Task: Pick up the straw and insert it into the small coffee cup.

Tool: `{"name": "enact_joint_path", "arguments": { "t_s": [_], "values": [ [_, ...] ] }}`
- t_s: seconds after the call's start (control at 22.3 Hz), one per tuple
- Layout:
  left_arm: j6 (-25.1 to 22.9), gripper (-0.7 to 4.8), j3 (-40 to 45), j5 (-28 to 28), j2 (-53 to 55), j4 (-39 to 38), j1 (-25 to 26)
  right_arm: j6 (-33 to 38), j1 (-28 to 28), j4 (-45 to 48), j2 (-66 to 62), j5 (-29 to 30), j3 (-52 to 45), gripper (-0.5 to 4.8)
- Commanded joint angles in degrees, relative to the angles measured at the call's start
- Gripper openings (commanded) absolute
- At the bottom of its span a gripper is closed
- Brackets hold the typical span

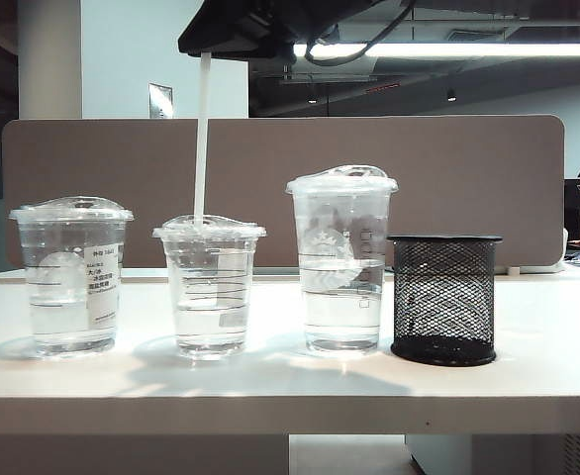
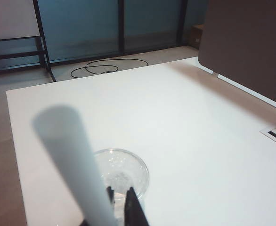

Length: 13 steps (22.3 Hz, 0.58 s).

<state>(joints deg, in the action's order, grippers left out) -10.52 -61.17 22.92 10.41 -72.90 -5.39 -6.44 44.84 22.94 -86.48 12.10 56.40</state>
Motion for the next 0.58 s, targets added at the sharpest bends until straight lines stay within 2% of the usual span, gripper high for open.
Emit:
{"name": "enact_joint_path", "arguments": {
  "t_s": [0.04, 0.58],
  "values": [
    [-0.2, 0.22, -0.11, -0.04, 0.07, 0.55, -0.04, 0.11, 0.09, -0.66, 1.03, 0.02, 0.98, 0.49],
    [-0.22, 0.22, -0.11, -0.44, 0.07, 0.57, -0.04, 0.17, 0.09, -4.74, 1.62, 0.02, 2.36, 0.49]
  ]
}}
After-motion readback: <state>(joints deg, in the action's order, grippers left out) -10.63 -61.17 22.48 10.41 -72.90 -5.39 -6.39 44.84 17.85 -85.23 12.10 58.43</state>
